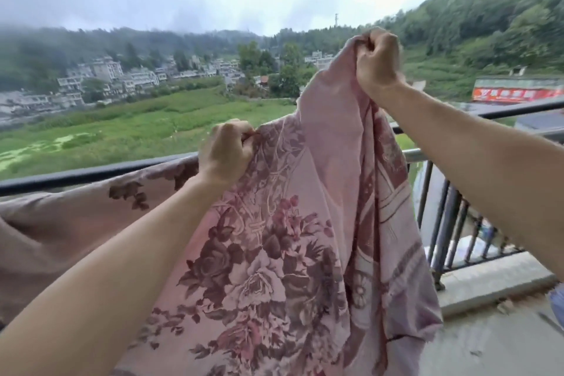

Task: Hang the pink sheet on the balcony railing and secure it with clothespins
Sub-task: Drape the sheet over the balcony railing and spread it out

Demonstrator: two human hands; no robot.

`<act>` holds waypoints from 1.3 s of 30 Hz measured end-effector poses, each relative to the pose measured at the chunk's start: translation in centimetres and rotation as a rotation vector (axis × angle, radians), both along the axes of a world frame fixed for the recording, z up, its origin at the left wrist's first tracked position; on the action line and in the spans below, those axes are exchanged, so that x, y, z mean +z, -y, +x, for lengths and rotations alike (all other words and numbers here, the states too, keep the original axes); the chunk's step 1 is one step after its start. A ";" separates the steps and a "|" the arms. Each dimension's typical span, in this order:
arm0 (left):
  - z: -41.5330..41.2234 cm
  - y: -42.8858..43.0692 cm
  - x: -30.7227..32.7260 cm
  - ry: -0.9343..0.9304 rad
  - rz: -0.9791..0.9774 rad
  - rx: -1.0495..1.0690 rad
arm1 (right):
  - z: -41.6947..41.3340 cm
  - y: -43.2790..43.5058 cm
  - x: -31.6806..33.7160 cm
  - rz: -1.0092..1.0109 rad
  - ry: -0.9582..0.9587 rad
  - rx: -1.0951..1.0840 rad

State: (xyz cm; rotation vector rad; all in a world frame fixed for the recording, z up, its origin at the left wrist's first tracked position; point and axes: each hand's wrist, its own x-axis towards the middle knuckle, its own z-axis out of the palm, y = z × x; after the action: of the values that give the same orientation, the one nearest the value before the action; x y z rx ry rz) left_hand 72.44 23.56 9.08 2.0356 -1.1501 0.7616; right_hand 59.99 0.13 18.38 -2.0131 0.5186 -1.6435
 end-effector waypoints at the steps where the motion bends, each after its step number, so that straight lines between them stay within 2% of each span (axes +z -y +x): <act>1: 0.6 0.7 0.9 -0.021 -0.087 0.058 | 0.8 0.8 1.4 -0.027 0.016 0.024; 3: 1.5 1.8 2.4 -0.081 -0.213 0.186 | 2.9 2.2 3.2 -0.063 0.032 0.081; 4: 1.9 2.3 2.7 -0.113 -0.210 0.243 | 3.9 2.9 3.4 -0.067 0.004 0.091; 6: 2.0 3.2 2.3 -0.199 -0.081 0.325 | 5.9 4.2 2.0 -0.048 -0.156 0.071; 8: 1.1 4.4 0.8 -0.272 0.086 0.302 | 7.0 5.5 -1.4 0.008 -0.456 0.094; 12: -1.3 7.3 -1.9 -0.321 0.400 0.112 | 5.1 6.6 -8.2 0.205 -1.385 0.341; 13: -1.4 7.6 -1.9 -0.325 0.436 0.106 | 4.3 6.6 -8.8 0.249 -1.464 0.389; 14: -1.3 7.7 -1.8 -0.338 0.448 0.104 | 3.5 6.8 -8.9 0.266 -1.423 0.418; 15: -0.9 7.7 -1.7 -0.362 0.448 0.105 | 2.8 7.0 -8.9 0.245 -1.271 0.428; 17: -0.2 7.5 -1.6 -0.416 0.447 0.092 | 0.4 7.2 -8.9 0.142 -0.819 0.366; 19: -0.1 7.5 -1.8 -0.403 0.456 0.078 | -3.6 7.0 -9.9 0.021 -0.363 0.213; 21: -0.5 7.7 -2.0 -0.346 0.445 0.088 | -7.9 6.9 -12.4 -0.043 -0.065 0.072; 23: -0.9 7.7 -1.9 -0.314 0.418 0.093 | -11.5 6.9 -16.2 0.017 -0.042 -0.003; 25: -1.6 7.7 -1.7 -0.295 0.396 0.091 | -13.6 6.6 -20.3 0.137 -0.273 -0.021; 27: -2.4 7.6 -1.6 -0.270 0.372 0.093 | -14.0 5.6 -23.4 0.327 -0.616 0.090; 28: -2.9 7.4 -1.6 -0.253 0.361 0.095 | -13.7 5.1 -24.7 0.435 -0.714 0.192; 30: -4.1 7.3 -1.7 -0.205 0.362 0.089 | -12.8 3.8 -26.4 0.650 -0.753 0.345; 32: -5.5 7.3 -2.2 -0.130 0.382 0.026 | -12.4 2.8 -26.7 0.740 -0.667 0.312; 34: -7.0 7.4 -2.7 -0.062 0.390 -0.073 | -12.7 2.7 -24.8 0.667 -0.508 0.254; 39: -8.2 8.8 -2.8 0.045 0.283 -0.115 | -14.3 6.6 -11.8 0.476 -0.016 0.076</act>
State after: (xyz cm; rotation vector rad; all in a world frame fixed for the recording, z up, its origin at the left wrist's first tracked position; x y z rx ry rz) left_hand 64.22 14.78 6.31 2.1657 -1.4572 0.6179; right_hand 45.66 -6.45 6.61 -1.6714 0.7489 -1.3075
